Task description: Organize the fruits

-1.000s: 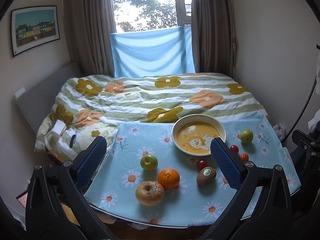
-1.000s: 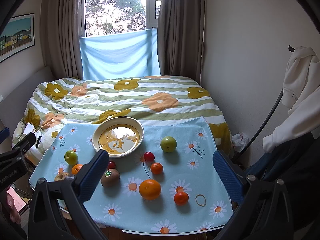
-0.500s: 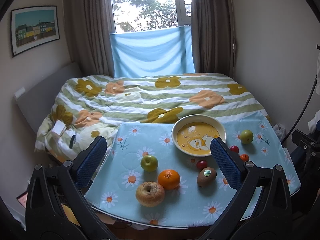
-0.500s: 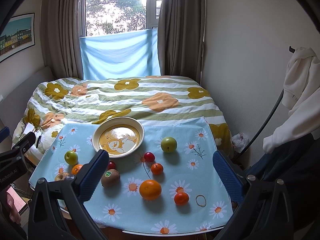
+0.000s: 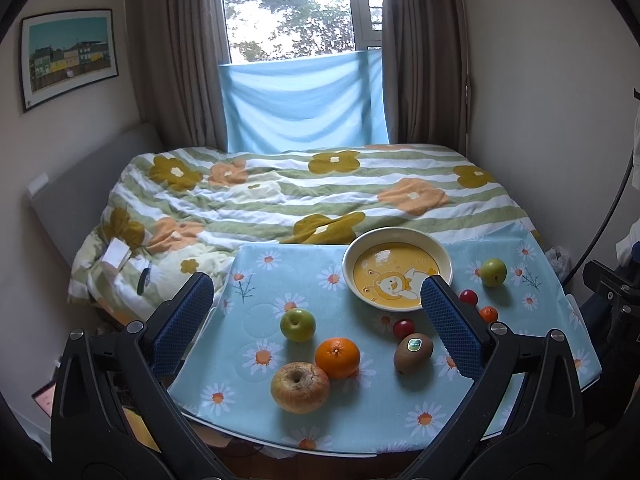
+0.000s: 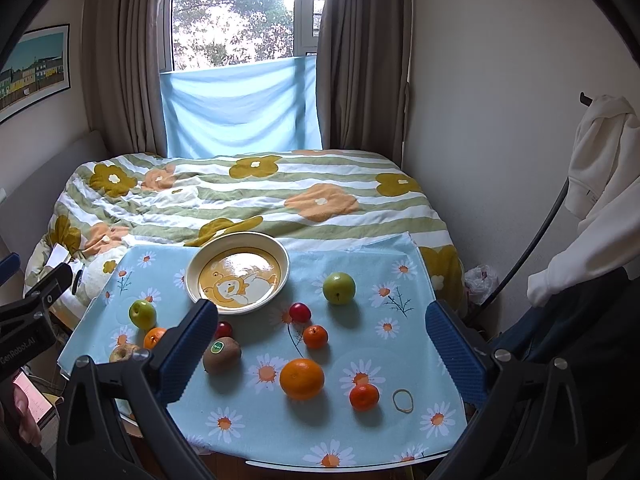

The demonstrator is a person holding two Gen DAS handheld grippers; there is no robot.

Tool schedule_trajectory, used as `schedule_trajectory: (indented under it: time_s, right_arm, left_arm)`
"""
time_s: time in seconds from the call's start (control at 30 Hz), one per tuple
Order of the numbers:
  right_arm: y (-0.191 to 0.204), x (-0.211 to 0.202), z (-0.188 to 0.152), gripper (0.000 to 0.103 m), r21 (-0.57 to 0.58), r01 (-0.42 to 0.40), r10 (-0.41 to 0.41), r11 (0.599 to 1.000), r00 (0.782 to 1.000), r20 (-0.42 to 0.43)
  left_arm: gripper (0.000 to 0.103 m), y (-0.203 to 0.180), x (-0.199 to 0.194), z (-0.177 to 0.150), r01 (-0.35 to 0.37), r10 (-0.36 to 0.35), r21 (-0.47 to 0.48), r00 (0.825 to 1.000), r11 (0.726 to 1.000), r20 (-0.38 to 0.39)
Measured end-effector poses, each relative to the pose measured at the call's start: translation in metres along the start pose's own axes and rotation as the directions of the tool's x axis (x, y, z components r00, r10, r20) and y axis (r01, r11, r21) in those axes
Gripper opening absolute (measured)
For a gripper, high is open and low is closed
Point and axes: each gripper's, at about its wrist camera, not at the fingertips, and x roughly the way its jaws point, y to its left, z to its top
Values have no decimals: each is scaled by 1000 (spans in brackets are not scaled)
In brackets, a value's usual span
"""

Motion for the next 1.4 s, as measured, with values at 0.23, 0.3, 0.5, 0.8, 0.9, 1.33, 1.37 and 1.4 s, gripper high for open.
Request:
schedule_trajectory:
  time_s: [0.23, 0.3, 0.5, 0.8, 0.9, 1.33, 1.37, 1.4]
  right_arm:
    - [0, 1, -1, 103, 1, -4, 4, 1000, 1000, -1]
    - [1, 2, -1, 103, -2, -4, 4, 1000, 1000, -13]
    - [4, 18, -15, 103, -29, -28, 26, 999, 998, -60]
    - [23, 58, -43, 103, -110, -148, 133, 983, 981, -139]
    - [31, 78, -51, 103, -141, -196, 171, 970, 971, -169]
    - [61, 158, -78, 103, -227, -379, 301, 897, 901, -314]
    - [64, 163, -79, 103, -237, -388, 305, 891, 896, -322]
    - [66, 167, -80, 103, -245, -396, 308, 885, 892, -331]
  left_arm:
    - [103, 11, 3, -4, -16, 16, -11, 1000, 1000, -4]
    - [103, 19, 6, -7, -23, 23, -18, 1000, 1000, -18]
    - [103, 38, 20, -27, -15, 12, -39, 997, 999, -76]
    - [103, 51, 54, -74, -10, 6, -24, 985, 1000, -173]
    - [103, 50, 70, -89, -8, 8, -2, 978, 1000, -206]
    - [103, 33, 123, -141, 70, -47, 62, 946, 996, -321]
    - [103, 32, 126, -143, 72, -49, 58, 943, 996, -328]
    - [103, 31, 130, -145, 74, -52, 54, 942, 996, -333]
